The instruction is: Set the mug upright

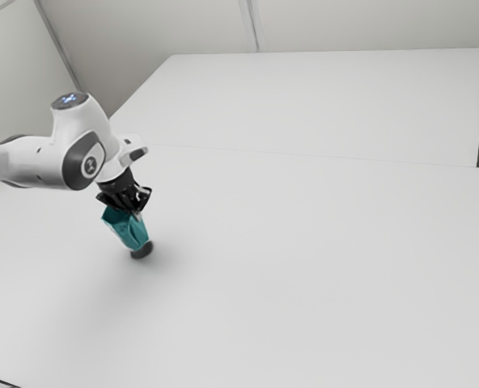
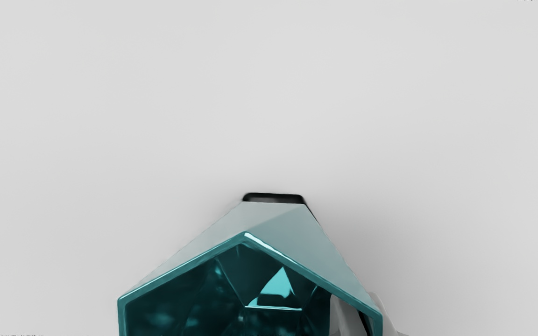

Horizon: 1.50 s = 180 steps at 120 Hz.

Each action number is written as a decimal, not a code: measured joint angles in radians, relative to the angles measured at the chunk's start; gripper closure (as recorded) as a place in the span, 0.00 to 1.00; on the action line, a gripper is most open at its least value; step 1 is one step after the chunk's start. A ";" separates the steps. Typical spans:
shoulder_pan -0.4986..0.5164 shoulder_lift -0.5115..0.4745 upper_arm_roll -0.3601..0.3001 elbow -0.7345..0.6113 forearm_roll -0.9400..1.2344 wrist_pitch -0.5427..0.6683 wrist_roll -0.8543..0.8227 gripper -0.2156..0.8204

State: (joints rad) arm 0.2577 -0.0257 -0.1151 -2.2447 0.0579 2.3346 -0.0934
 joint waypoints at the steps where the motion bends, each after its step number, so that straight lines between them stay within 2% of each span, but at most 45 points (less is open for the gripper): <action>1: 0.000 0.002 0.000 0.000 0.000 0.001 -0.004 0.97; 56: 0.000 0.067 0.001 0.002 0.000 0.061 -0.138 0.96; 79: 0.008 0.067 -0.013 0.002 -0.003 0.067 -0.165 0.56; 89: 0.003 0.058 -0.014 0.002 -0.004 0.066 -0.174 0.45; 100: -0.002 0.038 -0.014 0.002 -0.004 0.062 -0.182 0.36; 128: -0.002 -0.047 -0.017 0.027 -0.003 -0.001 -0.194 0.26; 149: -0.011 -0.067 -0.039 0.133 0.001 -0.108 -0.195 0.23; 180: -0.038 -0.039 -0.058 0.344 0.051 -0.302 -0.148 0.21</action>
State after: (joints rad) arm 0.2194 -0.0648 -0.1733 -1.9006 0.1085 2.0329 -0.2410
